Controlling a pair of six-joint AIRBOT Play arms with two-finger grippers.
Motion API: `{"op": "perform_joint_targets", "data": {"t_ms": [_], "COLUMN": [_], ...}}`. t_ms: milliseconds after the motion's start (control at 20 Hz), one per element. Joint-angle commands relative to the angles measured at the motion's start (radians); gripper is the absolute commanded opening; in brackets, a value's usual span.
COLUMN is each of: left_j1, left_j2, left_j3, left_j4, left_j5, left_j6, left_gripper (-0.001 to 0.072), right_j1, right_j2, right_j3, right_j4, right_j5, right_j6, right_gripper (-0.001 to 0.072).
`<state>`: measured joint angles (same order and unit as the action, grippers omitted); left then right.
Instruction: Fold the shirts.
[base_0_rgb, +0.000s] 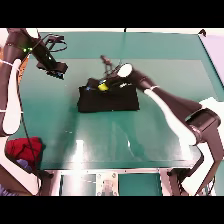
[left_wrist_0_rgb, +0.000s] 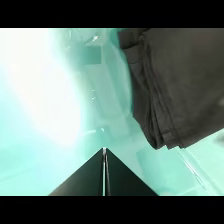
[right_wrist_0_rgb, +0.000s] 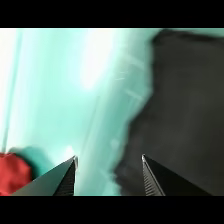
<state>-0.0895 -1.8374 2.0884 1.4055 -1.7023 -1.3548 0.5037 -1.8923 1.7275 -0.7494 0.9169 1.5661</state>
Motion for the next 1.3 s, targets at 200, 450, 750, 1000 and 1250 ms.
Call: {"op": "perform_joint_targets", "data": {"t_ms": [200, 450, 750, 1000, 1250], "left_j1": [0.004, 0.004, 0.004, 0.004, 0.004], "left_j2": [0.001, 0.001, 0.000, 0.000, 0.000], "left_j3": [0.001, 0.001, 0.001, 0.000, 0.001], "left_j4": [0.005, 0.005, 0.002, 0.002, 0.002], "left_j5": [0.008, 0.008, 0.019, 0.018, 0.014], "left_j6": [-0.027, -0.042, -0.055, -0.054, -0.055], "left_gripper": [0.0028, 0.0028, 0.0027, 0.0028, 0.0027], "right_j1": [-0.468, -0.597, -0.457, -0.372, -0.476], "right_j2": [0.069, 0.068, -0.001, -0.014, 0.048], "right_j3": [-0.006, -0.202, -0.381, -0.289, -0.049], "right_j4": [-0.165, -0.159, 0.038, 0.279, 0.274], "right_j5": [0.412, 0.373, 0.222, 0.211, 0.354], "right_j6": [0.002, -0.041, -0.141, -0.243, -0.176], "right_gripper": [0.0481, 0.0481, 0.0480, 0.0104, 0.0014]}}
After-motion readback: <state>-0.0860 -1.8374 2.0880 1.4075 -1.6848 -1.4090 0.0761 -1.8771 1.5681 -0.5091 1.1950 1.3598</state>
